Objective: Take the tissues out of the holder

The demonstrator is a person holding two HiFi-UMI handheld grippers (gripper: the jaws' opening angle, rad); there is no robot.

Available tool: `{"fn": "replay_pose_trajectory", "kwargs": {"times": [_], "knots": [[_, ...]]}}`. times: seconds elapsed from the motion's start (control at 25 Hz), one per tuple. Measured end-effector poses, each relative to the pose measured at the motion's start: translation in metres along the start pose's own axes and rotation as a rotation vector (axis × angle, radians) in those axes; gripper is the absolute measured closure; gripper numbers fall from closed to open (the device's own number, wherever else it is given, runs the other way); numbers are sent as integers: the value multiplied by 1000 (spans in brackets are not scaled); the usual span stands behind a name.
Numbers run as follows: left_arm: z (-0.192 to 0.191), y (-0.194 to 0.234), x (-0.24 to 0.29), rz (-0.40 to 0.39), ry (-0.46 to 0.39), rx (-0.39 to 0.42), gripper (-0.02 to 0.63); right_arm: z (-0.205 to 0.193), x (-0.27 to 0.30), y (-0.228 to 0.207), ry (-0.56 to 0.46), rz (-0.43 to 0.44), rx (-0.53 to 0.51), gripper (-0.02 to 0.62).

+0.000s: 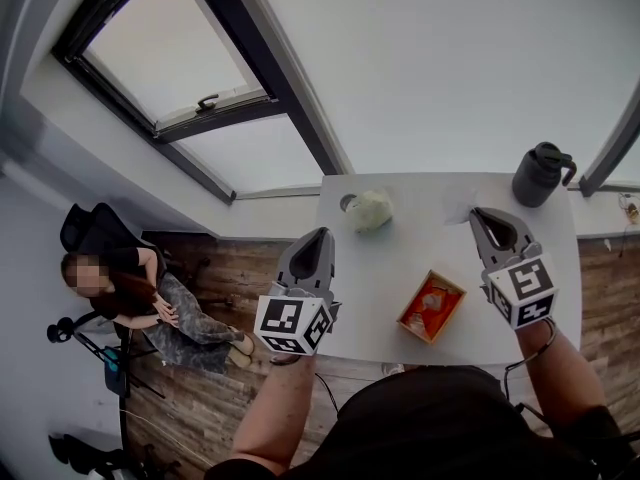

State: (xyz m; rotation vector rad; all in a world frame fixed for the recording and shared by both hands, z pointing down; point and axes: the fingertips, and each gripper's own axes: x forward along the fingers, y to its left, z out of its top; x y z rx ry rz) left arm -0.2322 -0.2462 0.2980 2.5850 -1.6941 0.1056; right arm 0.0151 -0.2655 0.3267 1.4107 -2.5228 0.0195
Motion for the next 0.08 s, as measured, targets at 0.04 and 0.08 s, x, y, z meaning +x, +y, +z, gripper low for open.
{"fn": "replay_pose_trajectory", "kwargs": {"times": [0.04, 0.08], "knots": [[0, 1, 0, 1, 0, -1, 601, 0, 1, 0, 0, -1, -2, 583], [-1, 2, -1, 3, 1, -2, 601, 0, 1, 0, 1, -1, -4, 583]]}}
